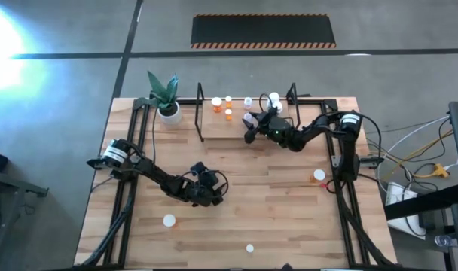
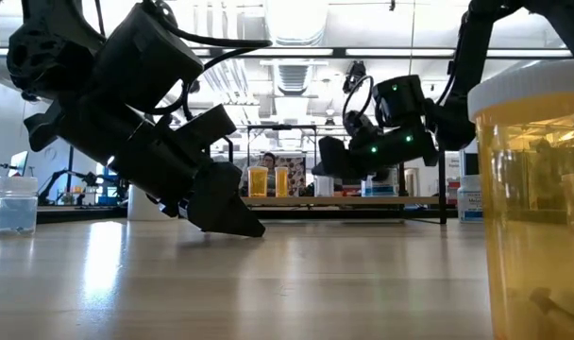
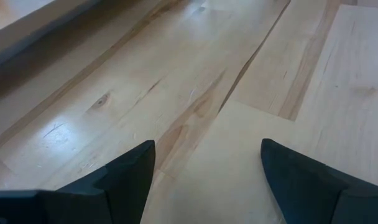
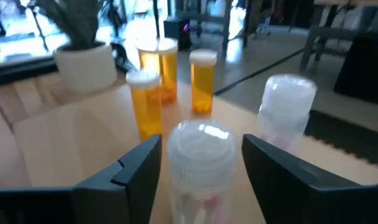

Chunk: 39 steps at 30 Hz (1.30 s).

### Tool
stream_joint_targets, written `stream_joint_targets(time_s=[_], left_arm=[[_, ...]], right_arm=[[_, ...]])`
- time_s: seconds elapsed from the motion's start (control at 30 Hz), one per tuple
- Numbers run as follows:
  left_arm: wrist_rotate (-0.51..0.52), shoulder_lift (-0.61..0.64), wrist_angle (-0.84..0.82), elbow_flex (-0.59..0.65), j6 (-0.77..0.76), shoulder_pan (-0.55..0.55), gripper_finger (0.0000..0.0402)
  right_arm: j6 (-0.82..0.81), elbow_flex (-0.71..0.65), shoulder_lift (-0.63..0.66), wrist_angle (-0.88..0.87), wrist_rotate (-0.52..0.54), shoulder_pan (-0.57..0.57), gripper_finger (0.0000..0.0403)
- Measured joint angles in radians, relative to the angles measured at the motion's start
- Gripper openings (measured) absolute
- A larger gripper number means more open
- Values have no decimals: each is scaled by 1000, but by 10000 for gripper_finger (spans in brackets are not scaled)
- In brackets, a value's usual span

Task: Pick and place medicine bottles onto shelf by color
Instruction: Put the bottom transparent pill bottle on the shelf aligned with the transparent pill bottle

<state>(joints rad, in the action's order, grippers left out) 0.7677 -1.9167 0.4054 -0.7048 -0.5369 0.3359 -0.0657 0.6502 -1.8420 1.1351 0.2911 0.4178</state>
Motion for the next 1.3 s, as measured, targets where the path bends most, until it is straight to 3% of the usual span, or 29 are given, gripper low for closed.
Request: stream_joint_targets(time_s=[0.13,0.27,0.4,0.5,0.6,0.73,1.07,1.3], left_arm=[[0,0,3,0,0,0,276],[0,0,4,0,0,0,276],[0,0,4,0,0,0,276],[0,0,6,0,0,0,276],[0,0,11,0,1,0,276],[0,0,13,0,0,0,276],[0,0,24,0,3,-1,276],[-1,0,27,0,3,-1,276]], right_arm=[[-9,1,66,-130,-39,21,240],[9,25,184,-398,-39,29,256],[54,80,302,-719,-44,28,255],[59,107,356,-840,-110,28,244],[60,109,391,-861,-185,25,226],[59,109,411,-898,-198,14,186],[58,109,326,-895,-199,-17,19],[63,163,238,-861,-177,-15,13]])
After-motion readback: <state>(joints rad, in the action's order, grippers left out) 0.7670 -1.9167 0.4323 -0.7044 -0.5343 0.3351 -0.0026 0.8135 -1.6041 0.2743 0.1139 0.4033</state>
